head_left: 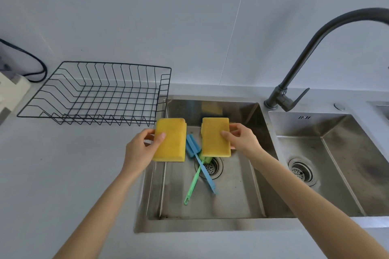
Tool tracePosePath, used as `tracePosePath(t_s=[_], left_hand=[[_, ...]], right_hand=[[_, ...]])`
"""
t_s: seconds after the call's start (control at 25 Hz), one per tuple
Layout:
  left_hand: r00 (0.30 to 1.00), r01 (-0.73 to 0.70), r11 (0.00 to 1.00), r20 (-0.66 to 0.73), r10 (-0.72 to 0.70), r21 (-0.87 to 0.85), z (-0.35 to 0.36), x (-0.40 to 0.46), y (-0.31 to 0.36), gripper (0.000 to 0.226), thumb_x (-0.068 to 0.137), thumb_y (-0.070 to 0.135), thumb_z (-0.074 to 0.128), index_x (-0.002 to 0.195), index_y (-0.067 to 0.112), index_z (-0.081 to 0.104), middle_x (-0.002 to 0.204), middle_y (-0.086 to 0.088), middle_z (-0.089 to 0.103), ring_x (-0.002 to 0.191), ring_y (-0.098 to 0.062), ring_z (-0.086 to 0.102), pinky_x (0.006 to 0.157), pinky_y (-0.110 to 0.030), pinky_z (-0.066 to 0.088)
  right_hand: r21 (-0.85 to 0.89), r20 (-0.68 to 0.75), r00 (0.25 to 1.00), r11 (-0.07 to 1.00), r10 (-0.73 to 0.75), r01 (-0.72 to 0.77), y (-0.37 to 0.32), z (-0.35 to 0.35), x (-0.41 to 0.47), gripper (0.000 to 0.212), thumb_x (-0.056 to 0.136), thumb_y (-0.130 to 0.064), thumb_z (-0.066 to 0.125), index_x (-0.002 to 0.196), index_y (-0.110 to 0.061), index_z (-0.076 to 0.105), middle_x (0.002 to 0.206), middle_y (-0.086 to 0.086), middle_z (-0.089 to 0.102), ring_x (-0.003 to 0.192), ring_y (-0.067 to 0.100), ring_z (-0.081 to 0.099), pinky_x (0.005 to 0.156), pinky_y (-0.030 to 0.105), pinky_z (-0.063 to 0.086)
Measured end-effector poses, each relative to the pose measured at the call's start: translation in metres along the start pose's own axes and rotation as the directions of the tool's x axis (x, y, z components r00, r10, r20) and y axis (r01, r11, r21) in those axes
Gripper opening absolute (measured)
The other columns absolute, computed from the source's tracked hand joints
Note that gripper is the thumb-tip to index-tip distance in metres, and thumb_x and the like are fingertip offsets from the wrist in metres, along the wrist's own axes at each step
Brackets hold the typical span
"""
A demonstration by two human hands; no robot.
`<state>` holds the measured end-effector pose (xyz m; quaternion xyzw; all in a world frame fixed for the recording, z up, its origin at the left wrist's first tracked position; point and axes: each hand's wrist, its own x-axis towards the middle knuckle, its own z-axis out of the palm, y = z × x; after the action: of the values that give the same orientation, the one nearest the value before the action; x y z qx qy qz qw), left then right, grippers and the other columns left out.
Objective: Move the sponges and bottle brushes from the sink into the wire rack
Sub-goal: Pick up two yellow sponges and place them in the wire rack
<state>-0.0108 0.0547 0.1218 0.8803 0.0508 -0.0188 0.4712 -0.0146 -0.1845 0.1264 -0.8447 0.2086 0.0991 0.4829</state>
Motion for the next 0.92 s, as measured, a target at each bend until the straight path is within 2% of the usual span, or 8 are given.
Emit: tracePosePath(t_s=[0.12,0.24,0.36,0.48,0.68,0.76,0.84,0.92], left_hand=[[0.999,0.003,1.0,-0.039,-0.004,-0.027,-0.014,0.006,0.002,0.038,0.088,0.033,0.053,0.116,0.008,0.055,0.099,-0.002,0.055,0.086,-0.021,0.052,0.062,-0.022,0.041],[0.996,0.025,0.998,-0.088,-0.03,-0.066,-0.027,0.014,0.001,0.039,0.087,0.033,0.054,0.117,0.008,0.055,0.098,-0.001,0.055,0.087,-0.022,0.052,0.074,-0.03,0.04],[0.99,0.038,0.995,-0.134,-0.05,-0.092,-0.04,0.023,-0.002,0.04,0.087,0.033,0.054,0.118,0.008,0.055,0.099,0.0,0.054,0.087,-0.021,0.05,0.07,-0.028,0.04],[0.982,0.057,0.991,-0.17,-0.077,-0.12,-0.052,0.033,-0.006,0.04,0.087,0.034,0.054,0.119,0.009,0.054,0.1,0.001,0.052,0.089,-0.02,0.05,0.075,-0.031,0.038],[0.967,0.073,0.983,-0.228,-0.11,-0.167,-0.07,0.056,-0.014,0.041,0.087,0.034,0.054,0.12,0.009,0.053,0.102,0.001,0.051,0.093,-0.018,0.048,0.078,-0.031,0.037],[0.966,0.077,0.982,-0.232,-0.116,-0.172,-0.076,0.067,-0.02,0.04,0.087,0.034,0.054,0.119,0.011,0.053,0.103,0.002,0.052,0.093,-0.018,0.048,0.077,-0.031,0.039],[0.967,0.069,0.984,-0.231,-0.105,-0.162,-0.082,0.076,-0.025,0.04,0.087,0.035,0.055,0.118,0.011,0.053,0.102,0.002,0.052,0.092,-0.019,0.049,0.07,-0.029,0.042],[0.966,0.063,0.986,-0.24,-0.098,-0.152,-0.088,0.086,-0.029,0.039,0.087,0.034,0.055,0.118,0.01,0.054,0.102,0.001,0.052,0.092,-0.02,0.049,0.064,-0.025,0.043]], right_hand=[[0.032,0.027,0.999,0.999,-0.025,0.024,-0.019,0.001,0.008,0.047,0.09,-0.029,0.057,0.131,-0.009,0.045,0.12,0.011,0.058,0.111,0.027,0.058,0.097,0.042,0.05],[0.098,0.047,0.998,0.995,-0.039,0.034,-0.044,0.002,0.021,0.047,0.089,-0.027,0.059,0.129,-0.008,0.046,0.117,0.011,0.058,0.112,0.029,0.059,0.095,0.042,0.052],[0.11,0.076,0.995,0.992,-0.065,0.056,-0.072,0.009,0.035,0.047,0.089,-0.025,0.059,0.131,-0.008,0.045,0.121,0.014,0.058,0.112,0.03,0.059,0.095,0.04,0.052],[0.105,0.102,0.992,0.992,-0.078,0.067,-0.103,0.019,0.048,0.046,0.09,-0.023,0.058,0.13,-0.006,0.044,0.111,0.01,0.056,0.105,0.025,0.059,0.09,0.035,0.051],[0.155,0.14,0.986,0.986,-0.085,0.063,-0.149,0.05,0.084,0.045,0.089,-0.02,0.06,0.128,-0.005,0.045,0.119,0.015,0.056,0.109,0.03,0.06,0.095,0.04,0.052],[0.135,0.164,0.984,0.989,-0.076,0.054,-0.162,0.065,0.099,0.043,0.088,-0.019,0.061,0.126,-0.005,0.047,0.119,0.015,0.057,0.1,0.028,0.061,0.09,0.037,0.053],[0.117,0.178,0.982,0.992,-0.067,0.046,-0.173,0.078,0.112,0.042,0.088,-0.017,0.061,0.125,-0.004,0.047,0.122,0.017,0.057,0.092,0.026,0.06,0.086,0.035,0.054],[0.102,0.185,0.981,0.994,-0.059,0.041,-0.182,0.091,0.125,0.041,0.089,-0.015,0.061,0.125,-0.003,0.046,0.125,0.019,0.056,0.096,0.029,0.062,0.083,0.035,0.055]])
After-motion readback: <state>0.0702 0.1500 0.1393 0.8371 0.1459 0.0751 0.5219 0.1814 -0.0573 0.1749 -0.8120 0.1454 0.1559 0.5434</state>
